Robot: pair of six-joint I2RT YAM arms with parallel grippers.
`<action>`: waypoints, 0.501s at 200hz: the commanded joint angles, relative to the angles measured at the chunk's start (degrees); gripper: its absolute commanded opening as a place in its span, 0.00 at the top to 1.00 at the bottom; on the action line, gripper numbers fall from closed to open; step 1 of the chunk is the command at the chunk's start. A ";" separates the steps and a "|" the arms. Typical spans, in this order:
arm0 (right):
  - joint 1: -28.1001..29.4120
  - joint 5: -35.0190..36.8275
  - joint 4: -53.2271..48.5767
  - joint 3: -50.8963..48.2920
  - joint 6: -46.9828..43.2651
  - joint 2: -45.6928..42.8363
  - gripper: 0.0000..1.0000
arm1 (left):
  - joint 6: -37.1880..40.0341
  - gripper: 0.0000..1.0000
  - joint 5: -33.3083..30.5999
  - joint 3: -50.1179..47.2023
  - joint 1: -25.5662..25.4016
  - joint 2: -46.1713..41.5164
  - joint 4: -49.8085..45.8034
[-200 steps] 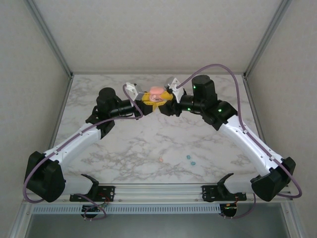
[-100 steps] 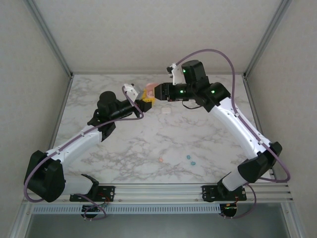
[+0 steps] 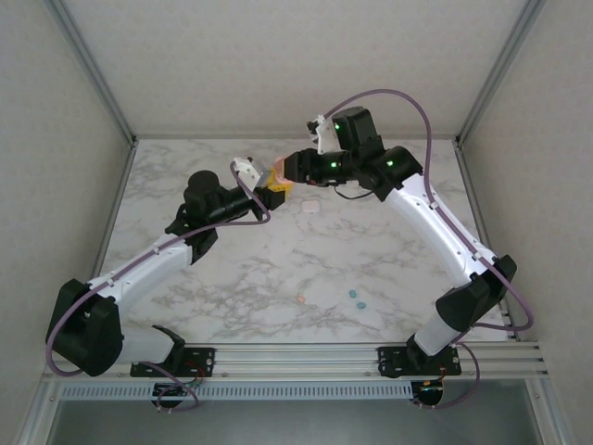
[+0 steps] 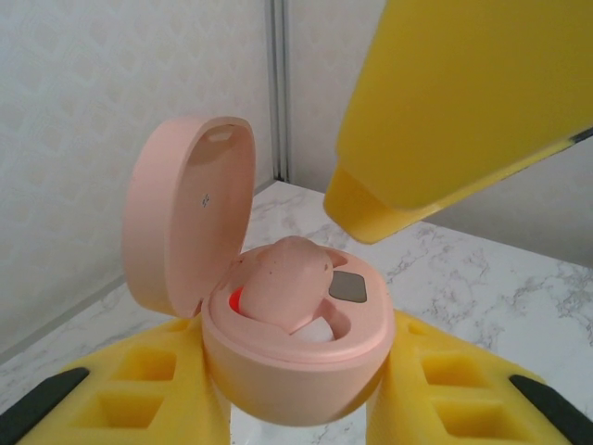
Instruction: Insert wireless bluetooth earbuds into charging case
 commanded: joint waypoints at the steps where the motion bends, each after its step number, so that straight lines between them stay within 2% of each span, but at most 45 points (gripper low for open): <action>1: 0.00 -1.20 -0.04 2.30 0.29 2.24 0.61 | 0.44 0.84 1.15 1.31 -0.52 0.17 0.54; 100: 0.20 -3.81 0.22 3.25 -1.93 4.31 0.67 | 0.13 0.84 1.72 1.94 -0.58 0.21 0.10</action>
